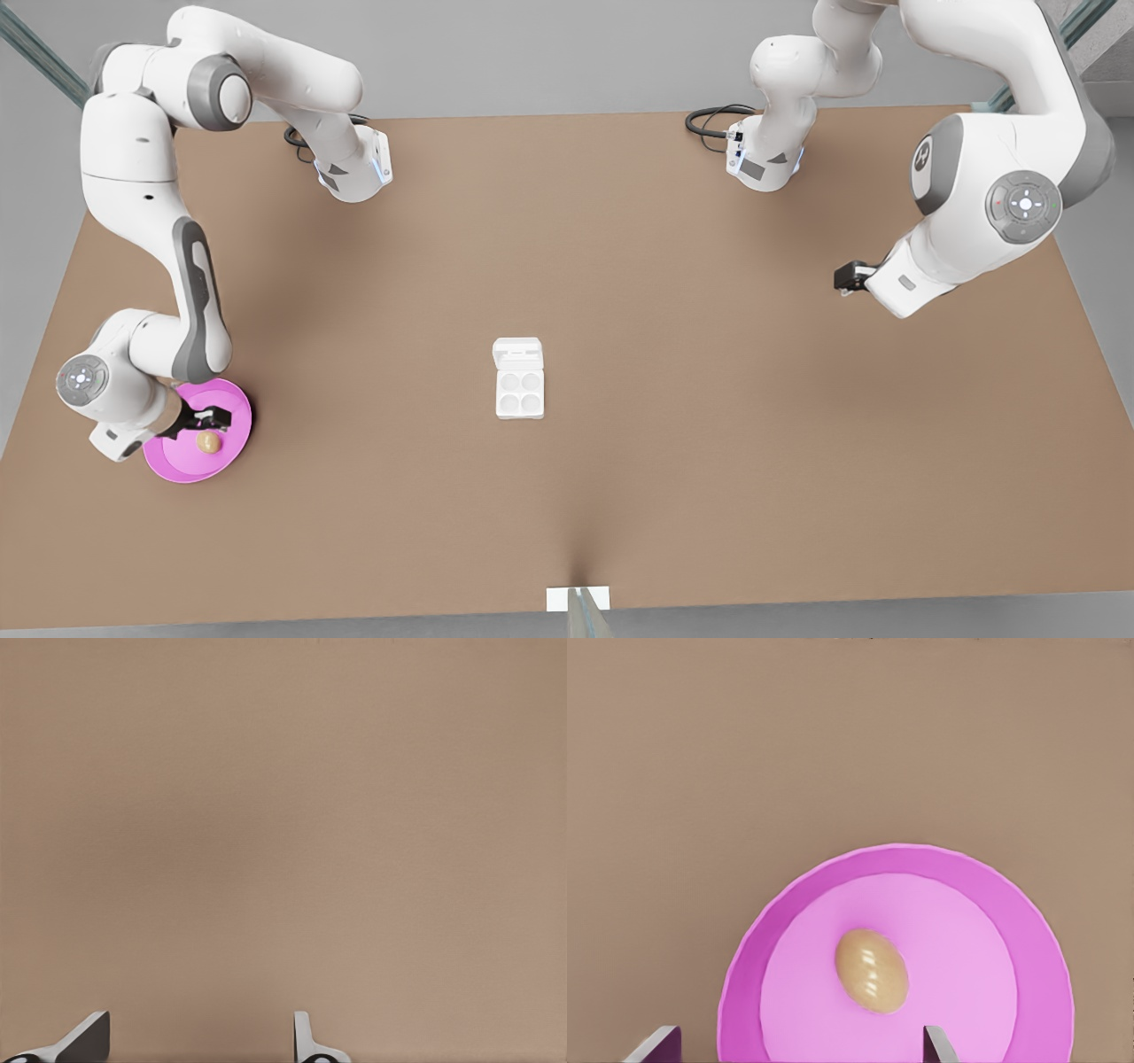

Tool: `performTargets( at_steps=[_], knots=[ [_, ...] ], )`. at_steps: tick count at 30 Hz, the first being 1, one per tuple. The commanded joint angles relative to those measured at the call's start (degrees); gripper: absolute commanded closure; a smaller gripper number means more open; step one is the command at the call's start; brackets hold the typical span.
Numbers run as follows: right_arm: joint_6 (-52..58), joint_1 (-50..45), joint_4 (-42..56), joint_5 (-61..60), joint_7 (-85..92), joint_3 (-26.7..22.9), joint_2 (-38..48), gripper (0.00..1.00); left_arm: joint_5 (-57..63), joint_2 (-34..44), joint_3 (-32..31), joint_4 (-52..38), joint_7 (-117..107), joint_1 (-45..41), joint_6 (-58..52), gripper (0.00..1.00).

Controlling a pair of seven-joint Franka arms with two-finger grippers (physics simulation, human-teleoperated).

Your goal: Pack egg into the box and close the box lid

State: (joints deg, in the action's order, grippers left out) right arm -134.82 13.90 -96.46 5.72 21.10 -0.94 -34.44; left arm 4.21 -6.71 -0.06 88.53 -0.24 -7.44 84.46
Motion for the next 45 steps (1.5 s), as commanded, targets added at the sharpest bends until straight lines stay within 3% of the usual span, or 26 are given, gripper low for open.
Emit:
performTargets(
  at_steps=[1,6,7,10,16,23,40,45],
  knots=[
    [-12.5,0.5,0.1,0.0,33.7,0.1,-1.3,0.00,-0.1,-0.1,0.0,0.0,0.1,0.0,0.1,0.00],
    [-13.4,7.5,0.3,-0.8,47.5,4.9,-4.9,0.00,-0.1,-0.2,0.0,0.0,0.1,0.0,0.1,0.00],
    [-13.4,10.7,0.4,-1.1,50.4,8.0,-5.6,0.00,-0.1,-0.2,0.0,0.0,0.1,0.0,0.1,0.00],
    [-12.3,10.9,1.3,-1.3,53.7,9.4,-5.2,0.00,-0.4,-0.2,0.1,0.0,0.1,0.0,0.2,0.00],
    [-11.5,10.8,1.4,-1.3,54.1,9.5,-5.9,0.00,-0.4,-0.3,0.1,0.0,0.1,0.0,0.2,0.00],
    [1.6,10.8,2.8,-1.3,54.1,9.4,-7.6,0.00,-0.4,-0.3,0.1,0.0,0.1,0.0,0.2,0.00],
    [0.6,11.2,6.2,0.4,54.6,8.9,-10.8,0.03,-0.4,-0.5,0.1,0.0,0.1,0.0,0.2,0.00],
    [1.3,11.7,6.1,0.2,46.0,8.9,-10.8,0.05,-0.4,-0.6,0.1,0.0,0.1,0.0,0.3,0.00]
  ],
)
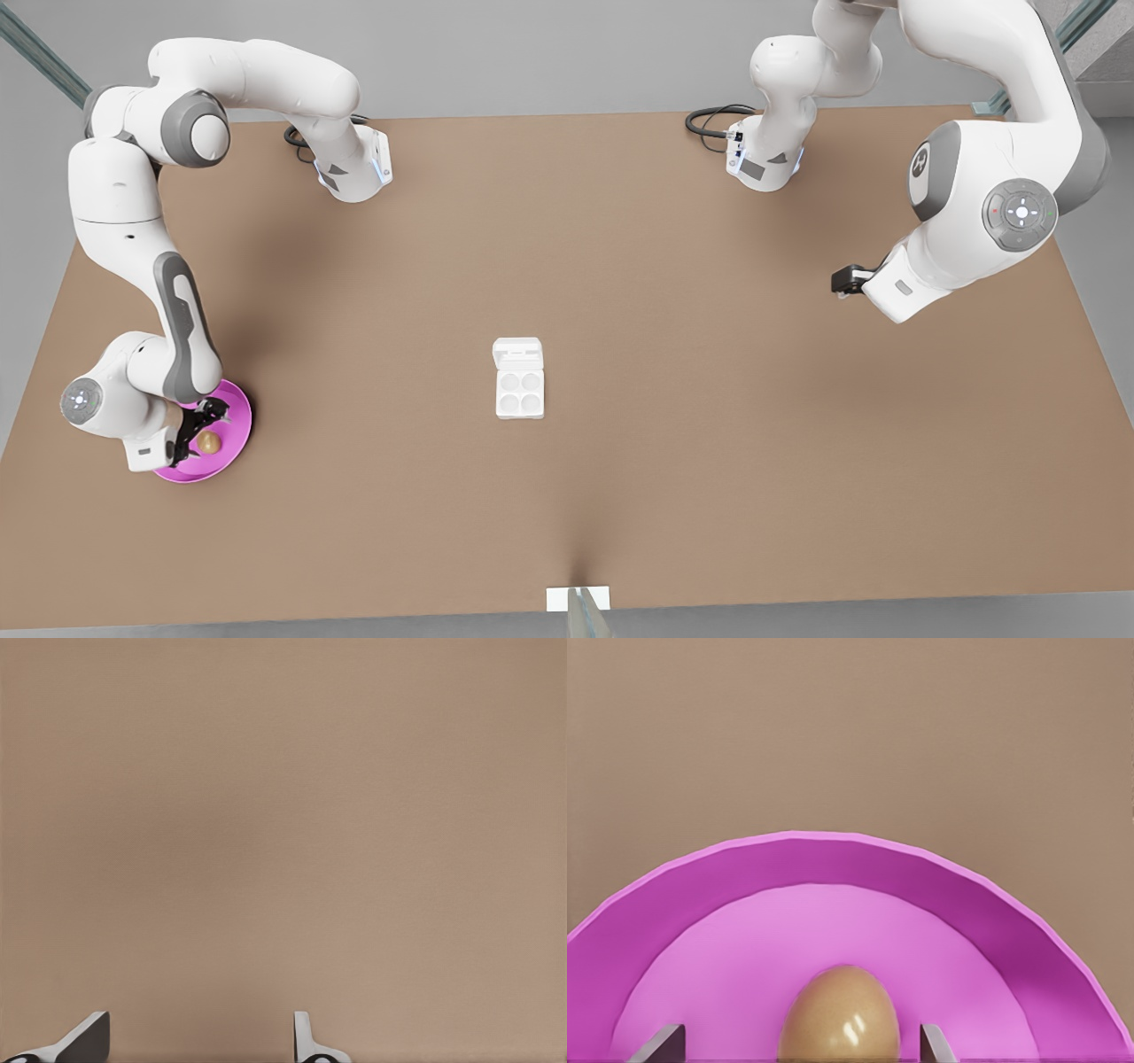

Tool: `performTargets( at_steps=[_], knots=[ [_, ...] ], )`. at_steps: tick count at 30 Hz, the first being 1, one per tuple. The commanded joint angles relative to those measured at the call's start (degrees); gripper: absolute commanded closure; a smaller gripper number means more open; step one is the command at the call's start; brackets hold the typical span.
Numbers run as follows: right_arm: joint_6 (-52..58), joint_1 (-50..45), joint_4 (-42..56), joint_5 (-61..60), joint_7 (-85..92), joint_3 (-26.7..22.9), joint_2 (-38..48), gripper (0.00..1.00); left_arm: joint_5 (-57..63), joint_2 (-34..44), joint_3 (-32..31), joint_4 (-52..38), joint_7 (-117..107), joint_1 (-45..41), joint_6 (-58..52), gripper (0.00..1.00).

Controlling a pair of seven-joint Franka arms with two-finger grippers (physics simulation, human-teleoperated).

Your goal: Pack egg into the box and close the box lid

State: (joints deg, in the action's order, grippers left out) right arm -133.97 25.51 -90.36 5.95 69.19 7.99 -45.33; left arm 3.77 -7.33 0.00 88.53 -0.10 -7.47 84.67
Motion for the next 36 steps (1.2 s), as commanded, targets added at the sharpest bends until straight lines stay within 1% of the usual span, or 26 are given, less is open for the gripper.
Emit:
performTargets(
  at_steps=[1,3,5,6,11,14,16,26,36],
  knots=[
    [0.5,0.1,0.1,-0.1,-2.0,0.0,0.1,0.08,0.0,0.0,0.0,0.0,0.0,0.0,0.1,0.00],
    [0.4,0.1,0.1,-0.1,-2.0,0.0,0.1,0.23,0.0,0.0,0.0,0.0,0.0,0.0,0.1,0.00],
    [0.1,0.0,0.4,-0.2,-2.0,0.1,0.1,0.23,0.0,0.0,0.0,0.0,0.0,0.0,0.1,0.00],
    [0.0,0.0,0.5,-0.2,-2.0,0.0,-0.2,0.25,0.0,0.0,0.0,0.0,0.0,0.0,0.1,0.00],
    [0.0,-0.2,1.9,-0.2,-2.0,0.1,-1.1,0.26,0.0,0.0,0.0,0.0,0.0,0.0,0.1,0.00],
    [0.1,-0.2,1.9,-0.2,-2.0,0.1,-1.1,0.34,0.0,-0.1,0.0,0.0,0.0,0.0,0.1,0.00],
    [0.1,-0.2,1.8,-0.2,-2.0,0.1,-1.1,0.37,0.0,-0.1,0.0,0.0,0.0,0.0,0.1,0.00],
    [0.6,-0.2,1.6,-0.2,-2.0,0.1,-1.0,0.42,0.0,-0.1,0.0,0.0,0.0,0.0,0.1,0.00],
    [0.6,-0.2,1.7,-0.2,-2.0,0.1,-1.0,0.43,0.0,-0.2,0.0,0.0,0.0,0.0,0.1,0.00]
  ],
)
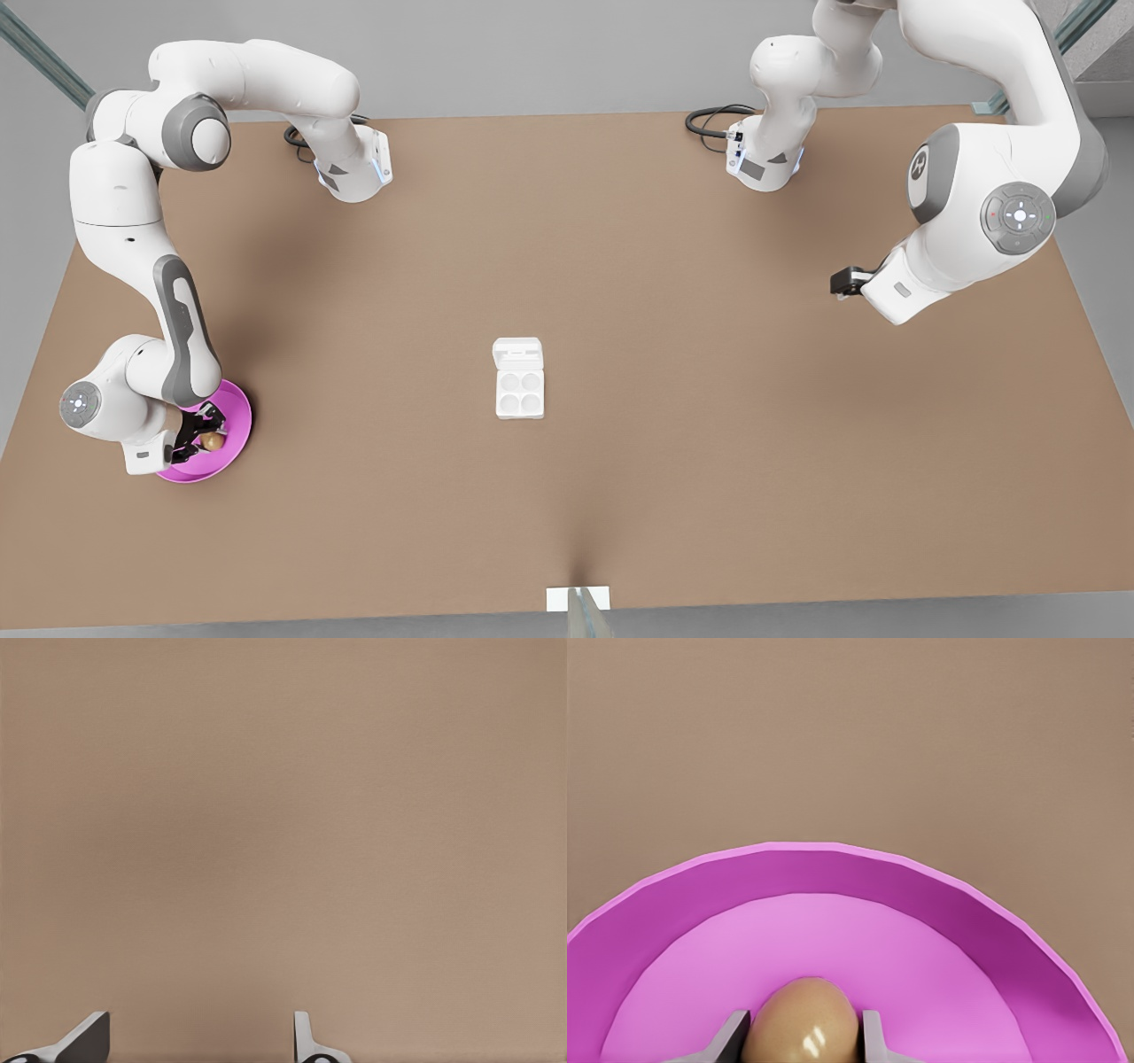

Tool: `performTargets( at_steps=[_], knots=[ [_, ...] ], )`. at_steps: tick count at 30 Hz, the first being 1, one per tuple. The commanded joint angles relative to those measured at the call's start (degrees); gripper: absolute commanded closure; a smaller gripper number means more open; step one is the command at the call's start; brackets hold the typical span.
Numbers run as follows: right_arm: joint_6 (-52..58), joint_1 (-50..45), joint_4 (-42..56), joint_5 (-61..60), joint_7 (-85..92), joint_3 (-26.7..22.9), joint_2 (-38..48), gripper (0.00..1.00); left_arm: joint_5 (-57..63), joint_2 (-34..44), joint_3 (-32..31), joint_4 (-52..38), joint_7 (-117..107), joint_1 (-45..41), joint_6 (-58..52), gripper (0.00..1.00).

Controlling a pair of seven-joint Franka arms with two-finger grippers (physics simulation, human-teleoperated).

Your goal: Pack egg into the box and close the box lid

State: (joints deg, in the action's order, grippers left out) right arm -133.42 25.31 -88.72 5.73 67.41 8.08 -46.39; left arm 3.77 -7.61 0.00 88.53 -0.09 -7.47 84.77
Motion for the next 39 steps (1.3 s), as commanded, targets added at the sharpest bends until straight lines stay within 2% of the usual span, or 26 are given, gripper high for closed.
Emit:
performTargets(
  at_steps=[1,35,39],
  knots=[
    [0.0,0.0,0.0,0.0,-0.3,0.0,0.1,0.43,0.0,0.1,0.0,0.0,0.0,0.0,0.0,0.00],
    [2.7,-0.2,0.3,-0.1,-3.2,0.1,0.1,0.45,0.0,-0.1,0.0,-0.1,0.0,0.0,0.0,0.00],
    [7.2,-0.8,3.4,-1.3,-5.0,0.4,0.8,0.45,0.0,0.0,0.1,-0.1,0.0,0.0,0.0,0.00]
  ],
)
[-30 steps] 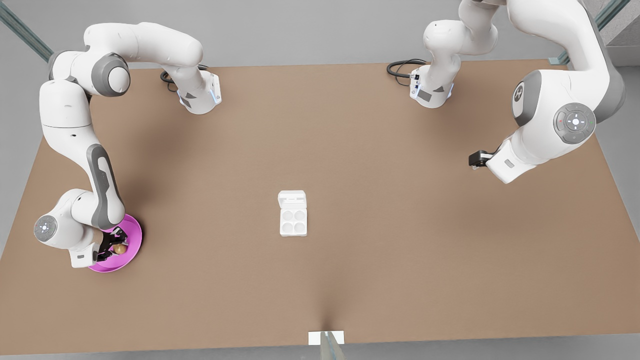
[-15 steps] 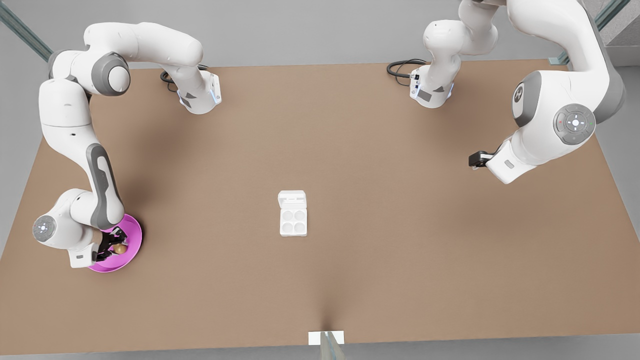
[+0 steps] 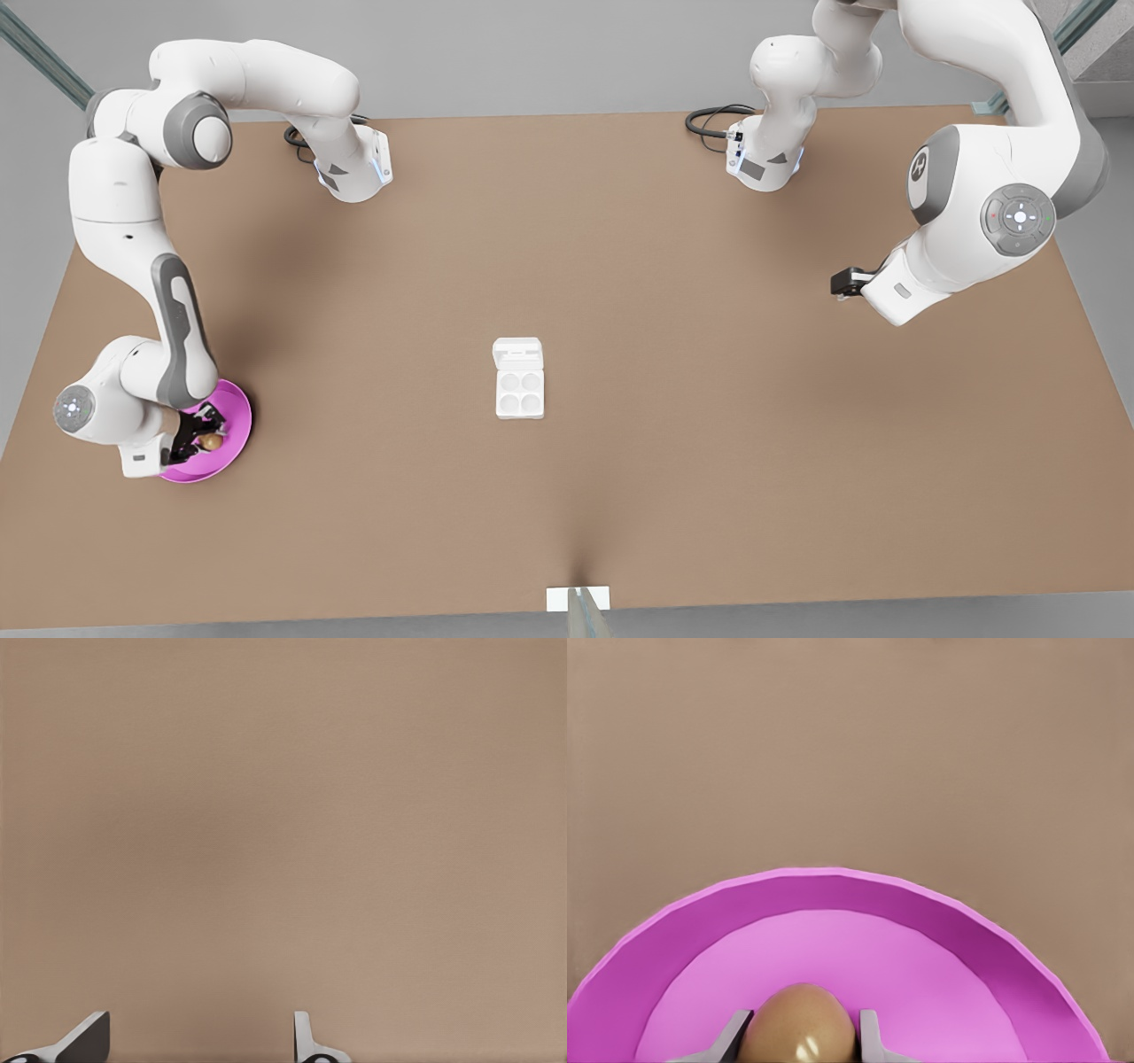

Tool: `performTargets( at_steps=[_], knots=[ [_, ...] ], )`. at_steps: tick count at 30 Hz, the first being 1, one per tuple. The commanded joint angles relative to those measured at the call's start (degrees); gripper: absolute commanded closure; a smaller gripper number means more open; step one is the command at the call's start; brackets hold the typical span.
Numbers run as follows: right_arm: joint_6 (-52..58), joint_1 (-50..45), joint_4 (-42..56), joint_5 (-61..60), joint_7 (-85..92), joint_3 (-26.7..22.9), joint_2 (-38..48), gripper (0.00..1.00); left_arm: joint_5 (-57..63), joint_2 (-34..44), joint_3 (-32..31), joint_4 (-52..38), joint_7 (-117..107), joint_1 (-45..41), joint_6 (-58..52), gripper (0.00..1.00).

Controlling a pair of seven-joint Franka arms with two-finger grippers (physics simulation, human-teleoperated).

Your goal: Pack egg into the box and close the box lid

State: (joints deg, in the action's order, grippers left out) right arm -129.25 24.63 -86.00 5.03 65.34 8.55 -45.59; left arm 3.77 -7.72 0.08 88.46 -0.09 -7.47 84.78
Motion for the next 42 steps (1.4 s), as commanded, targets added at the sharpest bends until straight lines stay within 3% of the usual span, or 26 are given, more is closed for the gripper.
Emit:
performTargets(
  at_steps=[1,6,11,16,25,26,29,30,31,35,36,37,40,42],
  knots=[
    [5.9,-0.3,2.2,-0.5,-4.9,0.6,0.8,0.45,0.0,0.0,0.0,0.0,0.0,0.0,0.0,0.00],
    [9.5,-14.2,8.7,-3.5,-27.0,0.9,1.0,0.45,0.0,0.0,-0.1,0.0,0.0,0.0,0.0,0.00],
    [8.9,-28.8,9.3,-13.5,-55.2,0.9,0.6,0.45,-0.1,-0.1,-0.1,0.0,0.0,0.0,0.1,0.00],
    [5.4,-46.2,9.1,-13.8,-79.7,0.9,0.1,0.44,-0.1,-0.1,-0.1,0.0,0.0,0.0,0.1,0.00],
    [3.5,-50.2,8.6,-14.3,-85.6,0.9,-2.4,0.44,-0.1,-0.3,-0.2,0.0,0.0,-0.1,0.6,0.00],
    [3.5,-50.1,8.6,-14.4,-85.6,0.9,-2.4,0.34,-0.1,-0.3,-0.2,0.0,0.0,-0.1,0.6,0.00],
    [3.6,-49.9,8.7,-14.5,-85.6,0.9,-2.3,0.32,-0.1,-0.3,-0.2,0.0,0.0,-0.1,0.6,0.00],
    [3.6,-49.9,8.7,-14.5,-85.6,0.8,-2.3,0.07,-0.1,-0.3,-0.2,0.0,0.0,-0.1,0.6,0.00],
    [3.7,-49.8,8.7,-14.5,-85.6,0.8,-2.1,0.00,-0.1,-0.4,-0.2,0.0,0.0,-0.2,0.7,0.00],
    [7.8,-49.3,8.5,-19.2,-85.5,0.9,3.7,0.00,-0.1,-0.5,-0.3,0.0,0.0,-0.2,0.7,0.00],
    [13.0,-46.8,8.6,-19.9,-84.7,0.9,7.3,0.00,-0.1,-1.6,-0.3,-0.1,-0.1,-1.0,0.7,0.43],
    [19.6,-42.7,9.1,-19.1,-84.6,0.5,9.5,0.00,-0.1,-3.9,-0.6,-0.5,-0.1,-2.4,2.4,0.79],
    [27.2,-29.0,9.3,-2.7,-77.1,-0.7,15.1,0.00,-2.5,-9.3,-1.7,-0.5,-0.3,-7.9,5.0,0.79],
    [28.9,-21.1,9.3,-2.3,-71.1,-1.9,18.8,0.00,-4.8,-12.5,-1.7,1.8,-5.4,-15.5,9.7,0.79]
  ],
)
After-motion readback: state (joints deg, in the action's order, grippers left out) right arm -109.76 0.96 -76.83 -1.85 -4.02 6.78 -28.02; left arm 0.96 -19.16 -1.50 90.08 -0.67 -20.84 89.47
